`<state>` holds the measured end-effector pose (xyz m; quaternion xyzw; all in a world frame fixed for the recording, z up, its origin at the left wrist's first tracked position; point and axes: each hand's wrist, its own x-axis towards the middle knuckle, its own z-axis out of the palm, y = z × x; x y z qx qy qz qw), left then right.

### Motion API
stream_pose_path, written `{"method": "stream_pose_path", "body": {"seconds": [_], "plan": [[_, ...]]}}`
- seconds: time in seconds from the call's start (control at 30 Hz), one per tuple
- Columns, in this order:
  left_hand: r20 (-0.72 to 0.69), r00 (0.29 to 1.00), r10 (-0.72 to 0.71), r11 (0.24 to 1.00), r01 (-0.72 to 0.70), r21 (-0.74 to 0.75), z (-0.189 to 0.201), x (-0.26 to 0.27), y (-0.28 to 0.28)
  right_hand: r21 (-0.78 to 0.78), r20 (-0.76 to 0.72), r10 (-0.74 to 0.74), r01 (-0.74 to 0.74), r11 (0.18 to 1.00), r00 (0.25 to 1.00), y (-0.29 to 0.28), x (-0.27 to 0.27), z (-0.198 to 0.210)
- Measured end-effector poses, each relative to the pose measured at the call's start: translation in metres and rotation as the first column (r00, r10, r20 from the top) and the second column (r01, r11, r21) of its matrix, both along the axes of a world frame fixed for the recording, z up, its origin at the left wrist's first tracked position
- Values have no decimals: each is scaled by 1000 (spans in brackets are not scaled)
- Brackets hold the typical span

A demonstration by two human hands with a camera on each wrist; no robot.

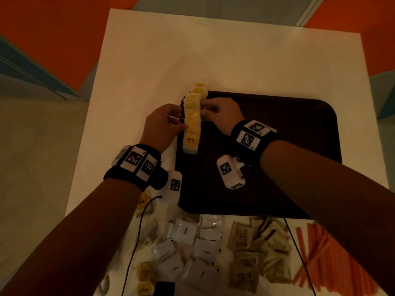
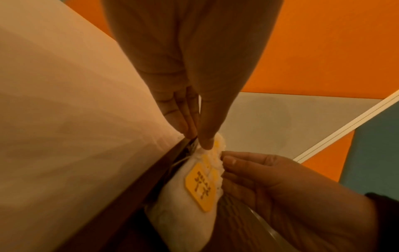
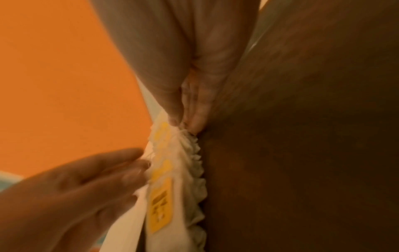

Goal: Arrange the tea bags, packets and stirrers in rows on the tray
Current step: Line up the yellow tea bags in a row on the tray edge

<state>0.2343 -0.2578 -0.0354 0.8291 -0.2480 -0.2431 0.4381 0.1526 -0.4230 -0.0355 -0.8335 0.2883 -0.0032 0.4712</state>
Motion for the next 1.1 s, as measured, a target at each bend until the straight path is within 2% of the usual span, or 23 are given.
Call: {"method": "stream_pose_path", "body": {"seconds": [0.1,0.17,0.3,0.5,0.6,0.77,0.87,0.97,1.1], "plan": [[30,999,25,999,-26,21,-2,5,-5,-75,47,-125,128,989,991,-7,5,-2],[32,998,47,998,-48,28,-1,7,-9,-69,73,-197,202,977,978,-12,10,-3],[42,996,80,996,-82,36,1,14,-18,-77,58,-184,188,979,981,-12,19,-4],[41,994,102,995,-103,17,1,21,-26,-16,59,-84,85,996,995,-4,20,-6],[30,995,96,995,-96,18,-1,22,-28,47,64,-90,87,995,994,-3,18,-4],[43,994,98,995,-99,16,-6,25,-28,31,33,-208,207,978,977,-4,11,-10],[25,995,98,995,-98,0,-8,33,-31,70,-13,-207,207,976,978,0,0,-14],[-16,1000,23,1000,-23,-11,-7,45,-38,162,-14,-208,207,965,978,5,-6,-13],[55,991,-122,992,120,44,-2,56,-48,308,-46,-226,230,923,973,13,-10,-7]]}}
